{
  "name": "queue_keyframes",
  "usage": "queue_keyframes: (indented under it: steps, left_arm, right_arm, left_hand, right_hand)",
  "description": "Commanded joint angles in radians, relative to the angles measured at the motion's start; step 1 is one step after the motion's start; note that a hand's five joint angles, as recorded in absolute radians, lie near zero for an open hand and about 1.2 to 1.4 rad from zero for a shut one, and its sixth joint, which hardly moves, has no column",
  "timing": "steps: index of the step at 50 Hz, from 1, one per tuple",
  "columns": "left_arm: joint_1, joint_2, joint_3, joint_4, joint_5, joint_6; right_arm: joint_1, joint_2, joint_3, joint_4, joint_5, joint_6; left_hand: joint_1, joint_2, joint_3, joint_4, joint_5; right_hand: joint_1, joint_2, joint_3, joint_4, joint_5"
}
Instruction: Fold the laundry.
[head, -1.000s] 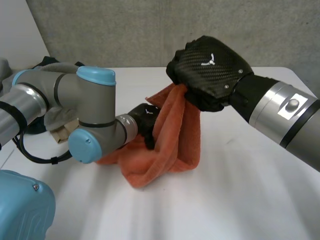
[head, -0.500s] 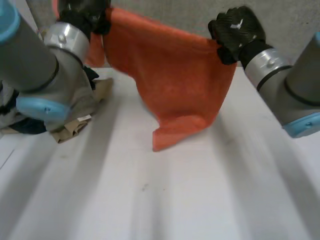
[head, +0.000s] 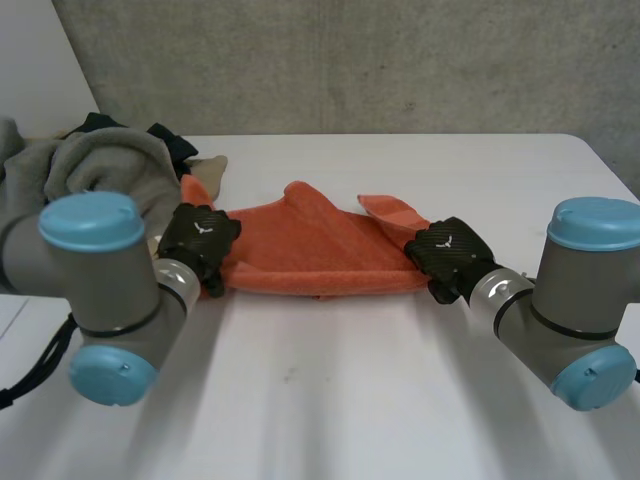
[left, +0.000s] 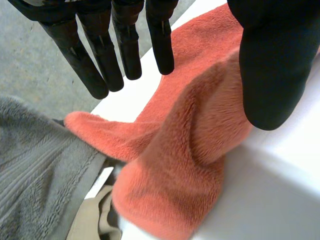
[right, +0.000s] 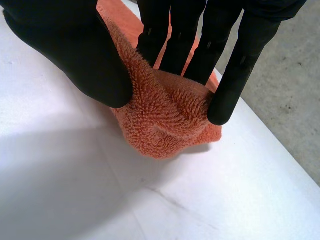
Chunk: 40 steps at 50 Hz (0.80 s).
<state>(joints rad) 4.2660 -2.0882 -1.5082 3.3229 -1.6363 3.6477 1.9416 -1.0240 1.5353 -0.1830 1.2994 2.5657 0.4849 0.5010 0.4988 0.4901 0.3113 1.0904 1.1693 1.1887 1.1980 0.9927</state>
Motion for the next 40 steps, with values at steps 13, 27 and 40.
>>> queue_keyframes:
  steps: [13,27,40]
  left_arm:
    - [0.207,-0.099,0.221,-0.325,0.256,-0.054]
    - [0.213,-0.164,0.313,-0.445,0.19,0.006]
    - [0.199,0.02,0.119,-0.327,0.217,-0.009]
  right_arm:
    - [0.014,-0.004,0.006,0.0,0.004,0.013]
    - [0.019,-0.01,-0.023,0.048,-0.003,0.007]
    - [0.004,0.025,-0.337,0.289,-0.213,-0.427]
  left_hand:
    - [0.125,0.109,0.111,0.12,0.124]
    - [0.911,0.895,0.897,0.906,0.91]
    - [0.911,0.895,0.897,0.906,0.91]
  right_hand:
    - [0.306,0.227,0.208,0.198,0.229]
    - [0.306,0.227,0.208,0.198,0.229]
    - [-0.722,-0.801,-0.82,-0.83,-0.799]
